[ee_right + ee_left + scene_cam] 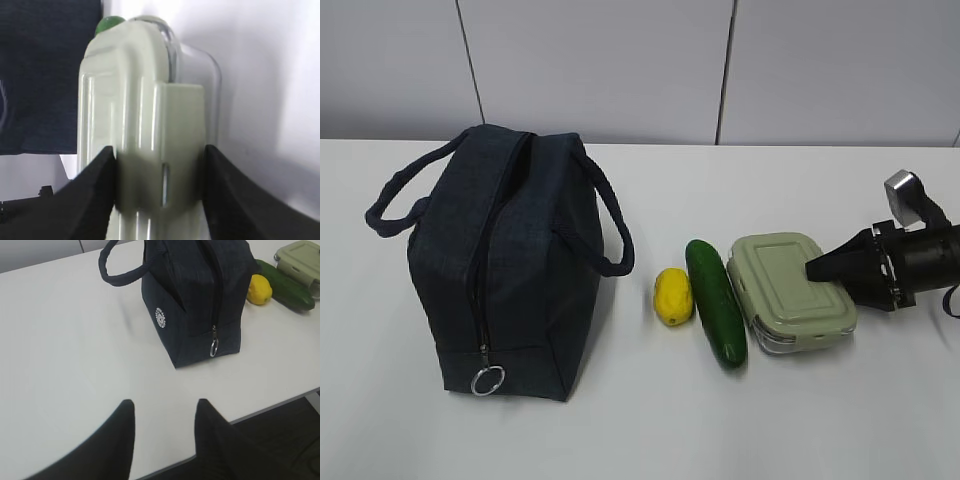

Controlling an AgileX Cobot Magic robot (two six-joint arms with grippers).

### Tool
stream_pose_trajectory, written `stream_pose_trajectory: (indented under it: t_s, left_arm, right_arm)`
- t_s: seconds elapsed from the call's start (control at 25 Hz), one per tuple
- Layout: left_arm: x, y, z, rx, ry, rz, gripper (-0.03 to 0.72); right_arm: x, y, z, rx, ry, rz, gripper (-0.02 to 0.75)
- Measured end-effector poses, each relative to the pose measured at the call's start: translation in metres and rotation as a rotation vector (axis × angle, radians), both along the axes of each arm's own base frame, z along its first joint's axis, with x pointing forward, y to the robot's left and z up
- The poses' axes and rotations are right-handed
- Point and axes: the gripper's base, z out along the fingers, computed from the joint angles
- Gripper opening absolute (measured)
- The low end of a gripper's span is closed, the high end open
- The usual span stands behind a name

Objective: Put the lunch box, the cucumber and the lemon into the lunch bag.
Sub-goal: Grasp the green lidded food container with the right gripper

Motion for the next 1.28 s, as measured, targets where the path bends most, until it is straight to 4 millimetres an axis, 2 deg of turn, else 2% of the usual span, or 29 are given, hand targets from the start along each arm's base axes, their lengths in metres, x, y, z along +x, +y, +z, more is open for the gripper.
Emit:
stream_pose_trajectory:
  t_s: [0.16, 0.76, 0.96, 1.0, 1.28]
  left_arm:
    - [0.0, 0.0, 0.0, 0.0, 0.0, 0.0, 0.269]
    - [0.006, 0.0, 0.0, -0.002, 0.05, -0.005, 0.268]
    - [0.025, -0.004, 0.006, -0.047, 0.172, -0.021, 0.268]
    - [0.038, -0.007, 0.012, -0.08, 0.236, -0.033, 0.268]
    - [0.089, -0.014, 0.025, -0.18, 0.483, -0.049, 0.267]
  right_arm:
    - [0.001, 0.0, 0.001, 0.006, -0.003, -0.001, 0.369]
    - [0.002, 0.0, 0.002, 0.009, 0.016, -0.01, 0.363]
    - [0.003, 0.0, 0.003, 0.01, 0.017, -0.01, 0.363]
    - [0.003, 0.0, 0.003, 0.01, 0.019, -0.011, 0.363]
    - [0.003, 0.0, 0.003, 0.01, 0.019, -0.011, 0.362]
